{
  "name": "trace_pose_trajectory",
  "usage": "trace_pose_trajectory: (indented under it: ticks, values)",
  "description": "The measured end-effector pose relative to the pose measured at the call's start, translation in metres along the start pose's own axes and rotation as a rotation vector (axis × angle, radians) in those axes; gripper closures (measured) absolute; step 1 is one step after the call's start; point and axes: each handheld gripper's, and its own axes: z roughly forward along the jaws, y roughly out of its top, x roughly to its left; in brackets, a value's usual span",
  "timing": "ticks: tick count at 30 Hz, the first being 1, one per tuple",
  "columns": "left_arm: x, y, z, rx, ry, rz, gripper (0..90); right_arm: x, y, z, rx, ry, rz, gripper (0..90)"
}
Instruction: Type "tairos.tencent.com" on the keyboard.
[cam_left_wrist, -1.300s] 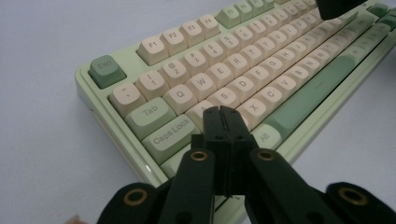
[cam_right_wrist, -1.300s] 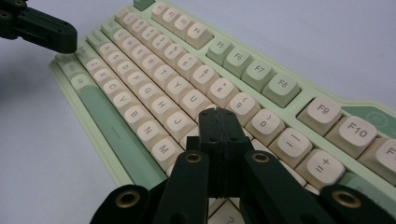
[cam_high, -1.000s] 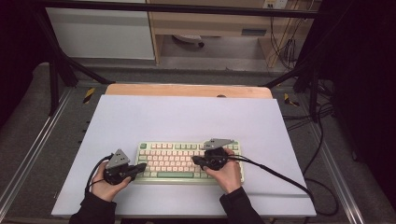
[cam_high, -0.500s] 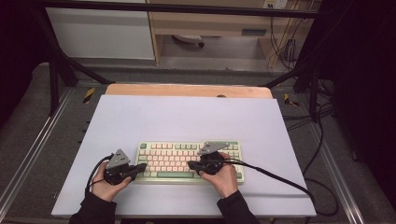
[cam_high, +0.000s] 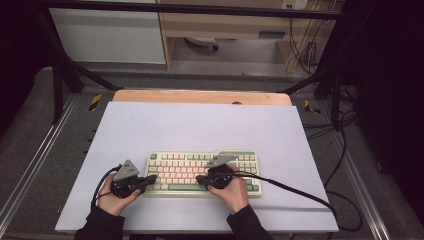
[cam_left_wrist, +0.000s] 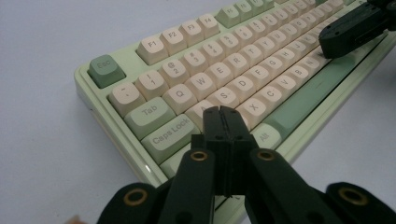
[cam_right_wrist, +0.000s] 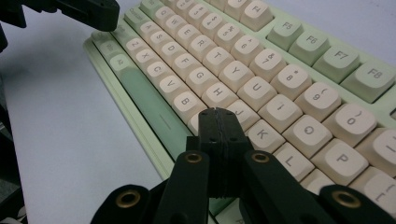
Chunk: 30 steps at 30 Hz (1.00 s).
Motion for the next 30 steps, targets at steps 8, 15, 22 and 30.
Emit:
trace_pose_trajectory:
  ticks: [8,15,22,30]
  values:
    - [0.000,0.000,0.000,0.001,0.000,0.001,90.0,-0.001,-0.002,0.003,0.012,-0.006,-0.007,90.0]
    - [0.000,0.000,-0.001,-0.004,-0.001,0.000,90.0,-0.002,0.001,-0.008,-0.013,-0.009,-0.014,89.8]
    - [0.001,0.001,-0.003,-0.004,-0.006,-0.006,88.3,-0.013,-0.002,-0.030,-0.047,-0.029,0.004,81.1]
    - [0.003,0.003,-0.007,0.001,-0.017,-0.018,70.7,-0.026,-0.012,-0.058,-0.069,-0.045,0.025,62.8]
